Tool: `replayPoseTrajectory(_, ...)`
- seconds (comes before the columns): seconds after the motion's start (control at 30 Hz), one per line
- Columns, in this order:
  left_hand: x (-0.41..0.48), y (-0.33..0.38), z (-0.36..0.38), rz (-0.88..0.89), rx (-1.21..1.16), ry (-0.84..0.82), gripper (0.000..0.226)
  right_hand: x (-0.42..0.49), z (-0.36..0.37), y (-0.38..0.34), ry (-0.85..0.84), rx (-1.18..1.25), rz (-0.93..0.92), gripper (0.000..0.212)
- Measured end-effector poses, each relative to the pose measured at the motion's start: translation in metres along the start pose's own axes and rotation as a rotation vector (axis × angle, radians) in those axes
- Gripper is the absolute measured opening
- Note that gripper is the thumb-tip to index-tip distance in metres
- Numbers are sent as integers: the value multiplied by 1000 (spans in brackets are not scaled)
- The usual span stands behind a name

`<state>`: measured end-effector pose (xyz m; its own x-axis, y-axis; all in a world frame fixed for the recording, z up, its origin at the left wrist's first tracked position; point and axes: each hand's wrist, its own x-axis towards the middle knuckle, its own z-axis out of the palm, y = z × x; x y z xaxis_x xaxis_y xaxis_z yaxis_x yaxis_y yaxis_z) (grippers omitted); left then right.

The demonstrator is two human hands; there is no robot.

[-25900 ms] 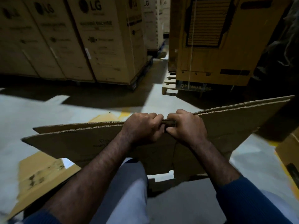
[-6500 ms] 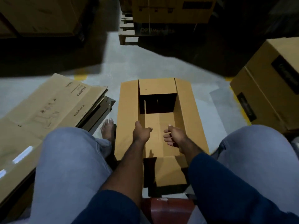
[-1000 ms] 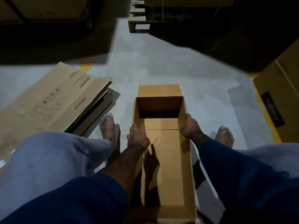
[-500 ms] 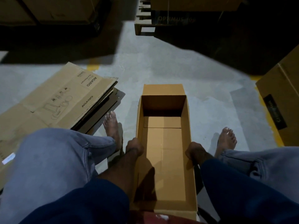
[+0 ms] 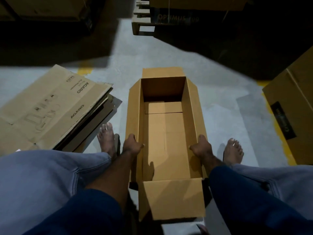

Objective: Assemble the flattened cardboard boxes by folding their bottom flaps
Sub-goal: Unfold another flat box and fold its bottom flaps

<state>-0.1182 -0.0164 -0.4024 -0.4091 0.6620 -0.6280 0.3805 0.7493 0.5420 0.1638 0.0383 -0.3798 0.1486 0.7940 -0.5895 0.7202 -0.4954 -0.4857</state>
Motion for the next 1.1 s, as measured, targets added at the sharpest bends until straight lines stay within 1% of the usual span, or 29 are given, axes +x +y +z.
replayPoseTrajectory(0.07,-11,-21,13,-104,63,-31,63,-9,13,16,-19,-39,89,39)
replayPoseTrajectory(0.13,-17,-43,27,-184,184,-75,50,-18,23,31,-16,-75,163,38)
replayPoseTrajectory(0.2,-30,-56,35,-183,351,-118,34,-23,31,44,3,-117,198,34)
replayPoseTrajectory(0.23,-34,-59,38,-179,394,-112,29,-24,34,47,13,-141,199,30)
replayPoseTrajectory(0.3,-42,-54,39,-167,329,-107,25,-25,37,47,41,-164,171,21)
replayPoseTrajectory(0.37,-41,-45,36,-146,261,-53,13,-26,35,39,106,-158,121,16)
replayPoseTrajectory(0.4,-36,-41,32,-129,229,-23,13,-26,32,33,145,-146,99,13)
replayPoseTrajectory(0.47,-23,-34,26,-85,164,46,9,-21,25,14,213,-73,51,16)
replayPoseTrajectory(0.53,-11,-27,20,-56,-24,76,5,-15,20,-6,234,79,-22,27)
replayPoseTrajectory(0.6,-10,-15,15,-38,-243,99,9,-5,18,-23,174,200,-83,41)
replayPoseTrajectory(0.63,-10,-9,13,-31,-314,108,13,1,20,-28,129,229,-82,47)
replayPoseTrajectory(0.7,-9,-2,11,-46,-354,79,22,10,27,-34,74,189,-13,60)
replayPoseTrajectory(0.73,-8,-2,11,-64,-364,49,27,11,31,-35,101,112,17,66)
replayPoseTrajectory(0.77,-9,-2,12,-70,-386,23,32,8,36,-37,169,9,14,69)
replayPoseTrajectory(0.8,-10,-4,13,-92,-417,12,39,1,42,-39,257,-91,-31,67)
replayPoseTrajectory(0.83,-11,-6,13,-107,-466,23,47,-9,49,-42,337,-169,-125,63)
replayPoseTrajectory(0.87,-13,-7,12,-132,-522,36,53,-20,56,-48,370,-200,-238,58)
replayPoseTrajectory(0.9,-16,-6,11,-162,-577,48,58,-30,65,-55,332,-191,-335,53)
replayPoseTrajectory(0.93,-16,-6,10,-190,-644,40,62,-41,74,-64,239,-166,-390,47)
replayPoseTrajectory(0.97,-18,-5,9,-209,-704,23,65,-48,84,-73,130,-166,-406,43)
replayPoseTrajectory(1.0,-18,-5,7,-223,-759,-8,66,-55,94,-80,23,-194,-398,43)
replayPoseTrajectory(1.03,-21,-4,5,-229,-789,-32,66,-60,103,-86,-36,-244,-402,46)
replayPoseTrajectory(1.1,-23,-4,4,-235,-783,-78,72,-69,118,-94,-84,-352,-427,50)
